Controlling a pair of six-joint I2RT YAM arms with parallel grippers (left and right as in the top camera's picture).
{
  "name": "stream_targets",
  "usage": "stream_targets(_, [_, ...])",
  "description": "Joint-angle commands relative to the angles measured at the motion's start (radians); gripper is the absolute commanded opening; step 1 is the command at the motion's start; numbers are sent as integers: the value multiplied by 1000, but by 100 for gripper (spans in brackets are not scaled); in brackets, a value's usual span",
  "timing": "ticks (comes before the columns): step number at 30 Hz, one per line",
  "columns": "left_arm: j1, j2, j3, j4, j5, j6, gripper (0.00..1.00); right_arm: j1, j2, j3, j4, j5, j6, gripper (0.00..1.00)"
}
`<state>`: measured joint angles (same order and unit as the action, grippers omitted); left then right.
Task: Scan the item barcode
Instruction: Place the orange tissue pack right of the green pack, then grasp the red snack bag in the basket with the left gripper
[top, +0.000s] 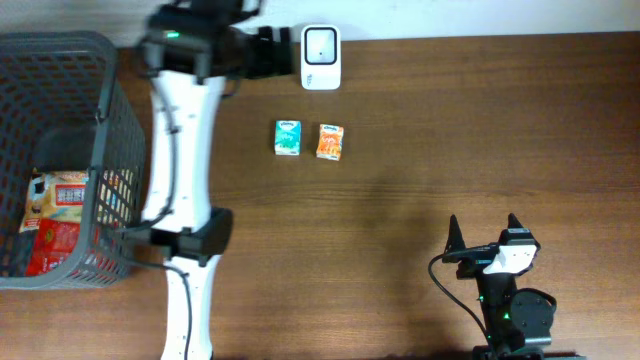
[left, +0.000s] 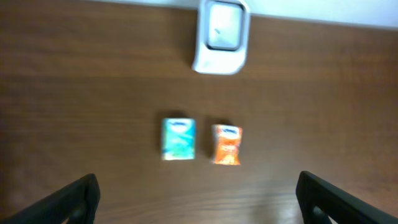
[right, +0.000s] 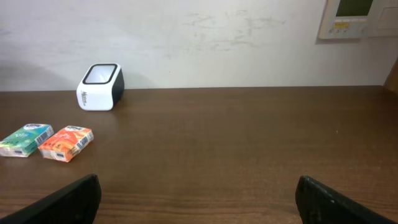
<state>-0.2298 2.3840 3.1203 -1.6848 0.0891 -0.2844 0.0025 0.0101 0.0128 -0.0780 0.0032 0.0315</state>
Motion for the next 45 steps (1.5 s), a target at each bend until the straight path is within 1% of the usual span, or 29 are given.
stream_targets(1, [106,-93,17,-3,-19,66,99,-3,-7,-7,-4,6,11,99])
stream_targets(4, [227,-156,16,-3,-20,66,99,-3,-7,-7,-4,6,11,99])
stream_targets(6, [336,-209,11,-3,-18,113,99,-3,-7,-7,-4,6,11,99])
stream_targets(9, [498,-322,-75,-3,-19,122,99,-3,-7,-7,-4,6,11,99])
stream_targets(11, [586,-401,-179,-3,-19,120,99,-3,-7,-7,-4,6,11,99])
stream_targets(13, [685,-483,-340,-3,-19,92,99,-3,-7,-7,-4,6,11,99])
stream_targets(14, [735,-523,-458,-3,-19,69,99,-3,-6,-7,-4,6,11,99])
stream_targets(15, [759,-538,-549,-3,-19,69,99,-3,-7,-7,-4,6,11,99])
stream_targets(17, [772,-537,-706,12,-19,69,99,-3,-7,-7,-4,6,11,98])
stream_targets(19, [776,-536,-836,65,-32,70,99,-3,-7,-7,-4,6,11,99])
stream_targets(22, [790,-536,-1077,237,-39,77,99,-3,-7,-7,-4,6,11,99])
stream_targets(23, [792,-535,-1135,277,-57,59,99,-3,-7,-7,-4,6,11,99])
stream_targets(24, [793,-535,-1174,291,-106,-10,99,-3,-7,-7,-4,6,11,99])
stream_targets(25, [797,-535,-1212,295,-184,-112,99,-3,-7,-7,-4,6,11,99])
stream_targets(26, [804,-535,-1238,296,-251,-183,99,-3,-7,-7,-4,6,11,99])
stream_targets(27, [809,-535,-1256,302,-283,-211,99,-3,-7,-7,-4,6,11,98])
stream_targets(31, [816,-535,-1348,385,-296,-221,99,-3,-7,-7,-4,6,11,99])
stream_targets(35, [816,-535,-1514,535,-296,-233,99,-3,-7,-7,-4,6,11,99])
stream_targets(38, [816,-535,-1627,610,-336,-299,99,-3,-7,-7,-4,6,11,99])
stream_targets(40, [816,-534,-1671,642,-364,-299,99,-3,-7,-7,-4,6,11,99])
stream_targets(45, [816,-534,-1764,695,-367,-299,99,-3,-7,-7,-4,6,11,99])
